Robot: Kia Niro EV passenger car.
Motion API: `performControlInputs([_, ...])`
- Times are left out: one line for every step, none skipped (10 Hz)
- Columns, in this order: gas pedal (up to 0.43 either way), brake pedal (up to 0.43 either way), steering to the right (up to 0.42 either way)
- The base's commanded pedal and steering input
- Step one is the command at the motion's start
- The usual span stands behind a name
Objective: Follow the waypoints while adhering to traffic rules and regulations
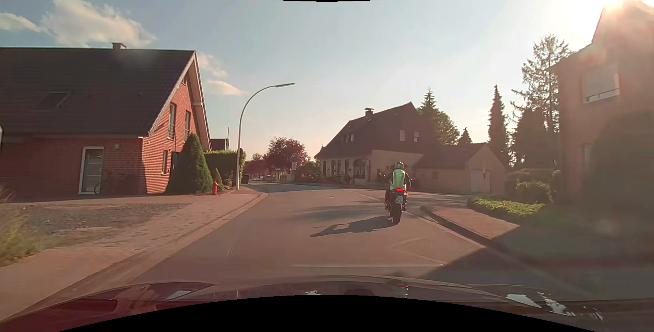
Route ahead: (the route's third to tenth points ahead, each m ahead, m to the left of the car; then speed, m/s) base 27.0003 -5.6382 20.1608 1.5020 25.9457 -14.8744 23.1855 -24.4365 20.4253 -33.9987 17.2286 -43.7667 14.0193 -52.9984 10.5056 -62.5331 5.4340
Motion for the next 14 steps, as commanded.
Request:
performControlInputs([0.118,0.0,-0.005])
performControlInputs([0.118,0.0,-0.005])
performControlInputs([0.118,0.0,-0.003])
performControlInputs([0.118,0.0,-0.001])
performControlInputs([0.118,0.0,0.002])
performControlInputs([0.118,0.0,0.005])
performControlInputs([0.118,0.0,0.016])
performControlInputs([0.118,0.0,0.033])
performControlInputs([0.118,0.0,0.045])
performControlInputs([0.118,0.0,0.051])
performControlInputs([0.118,0.0,0.062])
performControlInputs([0.118,0.0,0.068])
performControlInputs([0.118,0.0,0.071])
performControlInputs([0.118,0.0,0.077])
